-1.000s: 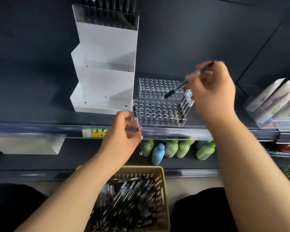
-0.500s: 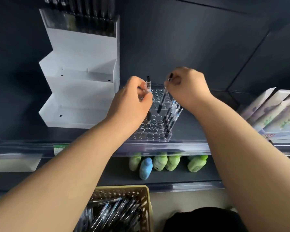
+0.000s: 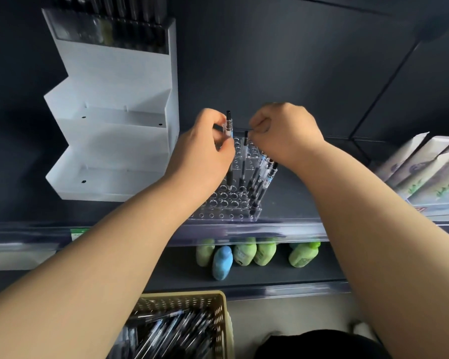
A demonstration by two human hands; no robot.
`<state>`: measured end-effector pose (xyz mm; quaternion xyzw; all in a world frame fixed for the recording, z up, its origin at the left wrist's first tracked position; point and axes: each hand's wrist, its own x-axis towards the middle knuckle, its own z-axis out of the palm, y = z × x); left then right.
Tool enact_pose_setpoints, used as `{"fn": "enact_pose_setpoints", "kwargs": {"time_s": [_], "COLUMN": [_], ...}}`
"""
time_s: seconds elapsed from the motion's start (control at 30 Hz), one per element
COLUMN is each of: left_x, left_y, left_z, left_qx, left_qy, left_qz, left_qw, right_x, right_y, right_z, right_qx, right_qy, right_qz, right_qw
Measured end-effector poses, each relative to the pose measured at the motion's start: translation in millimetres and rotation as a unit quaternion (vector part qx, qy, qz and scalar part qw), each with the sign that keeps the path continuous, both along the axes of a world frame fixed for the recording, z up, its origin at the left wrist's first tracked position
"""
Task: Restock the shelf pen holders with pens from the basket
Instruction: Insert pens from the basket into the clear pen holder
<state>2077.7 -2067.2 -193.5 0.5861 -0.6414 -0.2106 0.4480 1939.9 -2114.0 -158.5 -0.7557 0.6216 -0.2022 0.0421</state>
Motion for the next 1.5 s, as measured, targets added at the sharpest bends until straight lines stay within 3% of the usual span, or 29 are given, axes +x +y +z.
{"fn": "enact_pose_setpoints", "kwargs": {"time_s": [0.37,0.8,1.1,1.5], "left_x": [-17,-29,-33,-28], "left_y": [-8,-22,-20,-24], "left_z": [-9,-30,-30,-31], "left_qx": [0.012,0.076,0.078,0.059], "left_qy": [-0.020,-0.110,-0.116,-0.134], "left_qz": [-0.021,-0.013,-0.014,-0.008], "left_qw": [0.999,0.991,0.990,0.989], "right_x": [-7,-11,7,7], "right_y": [9,0,-33,-33], "right_z": [6,6,7,23], "right_qx": [-0.045,-0.011,0.132,0.136], "right_qy": [-0.033,-0.056,-0.007,0.083], "right_qz": [-0.017,0.011,0.099,0.113], "right_qw": [0.998,0.998,0.986,0.981]}}
